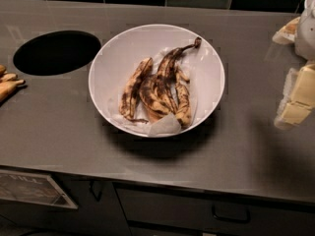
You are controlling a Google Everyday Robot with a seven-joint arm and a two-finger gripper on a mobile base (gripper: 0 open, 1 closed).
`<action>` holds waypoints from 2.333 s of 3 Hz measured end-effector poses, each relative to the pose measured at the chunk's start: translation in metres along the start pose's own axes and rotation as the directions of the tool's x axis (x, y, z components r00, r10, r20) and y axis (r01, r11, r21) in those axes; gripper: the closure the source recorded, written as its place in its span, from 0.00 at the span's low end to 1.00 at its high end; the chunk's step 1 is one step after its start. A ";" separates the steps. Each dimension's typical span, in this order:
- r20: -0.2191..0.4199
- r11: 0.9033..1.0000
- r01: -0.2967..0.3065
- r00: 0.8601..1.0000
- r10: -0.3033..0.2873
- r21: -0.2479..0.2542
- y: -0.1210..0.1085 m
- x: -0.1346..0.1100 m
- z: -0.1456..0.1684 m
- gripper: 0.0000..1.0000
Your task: Pick banana from white bowl
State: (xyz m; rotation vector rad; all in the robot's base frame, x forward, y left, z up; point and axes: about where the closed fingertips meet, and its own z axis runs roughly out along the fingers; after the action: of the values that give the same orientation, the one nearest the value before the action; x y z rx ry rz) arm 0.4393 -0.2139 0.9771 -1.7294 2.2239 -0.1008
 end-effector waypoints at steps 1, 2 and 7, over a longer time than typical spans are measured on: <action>0.000 1.000 0.000 1.000 0.000 0.000 0.000 0.000 0.000 0.00; 0.012 0.999 0.039 0.999 -0.039 0.001 0.000 -0.019 0.004 0.00; 0.123 0.962 0.250 0.964 -0.237 -0.109 0.003 -0.151 0.019 0.00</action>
Offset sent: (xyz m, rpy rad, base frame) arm 0.0102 0.0392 -0.0047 -0.0026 0.0034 0.0887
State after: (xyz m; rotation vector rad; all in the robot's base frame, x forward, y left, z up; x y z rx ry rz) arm 0.4752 -0.0662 0.9896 -2.0195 1.9695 0.0759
